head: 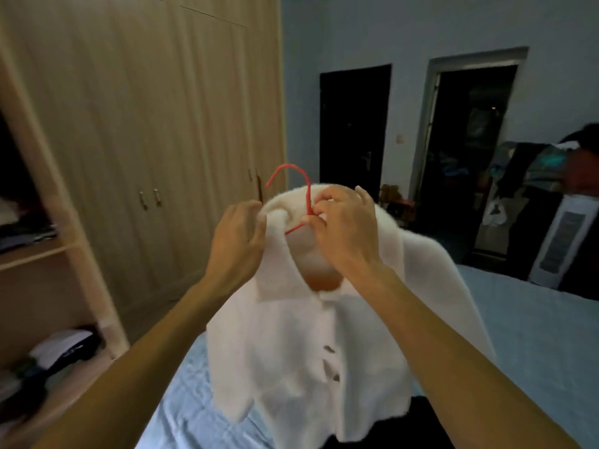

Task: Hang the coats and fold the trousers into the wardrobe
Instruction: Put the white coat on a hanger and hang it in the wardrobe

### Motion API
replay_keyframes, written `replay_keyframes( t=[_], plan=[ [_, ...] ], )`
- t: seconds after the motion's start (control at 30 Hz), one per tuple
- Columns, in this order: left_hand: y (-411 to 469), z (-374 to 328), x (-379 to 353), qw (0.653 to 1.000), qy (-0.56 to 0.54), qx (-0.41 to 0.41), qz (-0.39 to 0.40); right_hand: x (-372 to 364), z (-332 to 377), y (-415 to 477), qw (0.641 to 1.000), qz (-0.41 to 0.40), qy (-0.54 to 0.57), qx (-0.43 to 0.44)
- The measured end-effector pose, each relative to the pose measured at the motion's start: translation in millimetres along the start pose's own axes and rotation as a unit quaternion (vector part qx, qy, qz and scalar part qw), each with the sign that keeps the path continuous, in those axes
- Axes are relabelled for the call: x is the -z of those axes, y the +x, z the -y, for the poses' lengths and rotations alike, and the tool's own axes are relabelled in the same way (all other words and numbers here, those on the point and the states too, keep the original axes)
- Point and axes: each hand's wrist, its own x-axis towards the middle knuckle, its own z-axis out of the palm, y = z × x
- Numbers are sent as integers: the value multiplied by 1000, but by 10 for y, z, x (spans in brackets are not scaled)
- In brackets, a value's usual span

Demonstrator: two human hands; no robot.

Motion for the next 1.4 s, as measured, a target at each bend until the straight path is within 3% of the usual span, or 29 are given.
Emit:
replay_keyframes(
  t=[0.3,0.5,1.0,1.4],
  plan=[
    [-18,1030,1794,990,113,56,-68,-458,1737,467,996,-38,47,70],
    [-57,1641,2572,980,131,99,-111,-1062,2731,698,989,-8,118,94],
    [549,3608,3808,929,256,216,-158,-3085,4640,1579,943,82,287,148],
    [1348,4937,4355,904,303,236,-188,-4390,5619,2596,937,61,295,179]
  ],
)
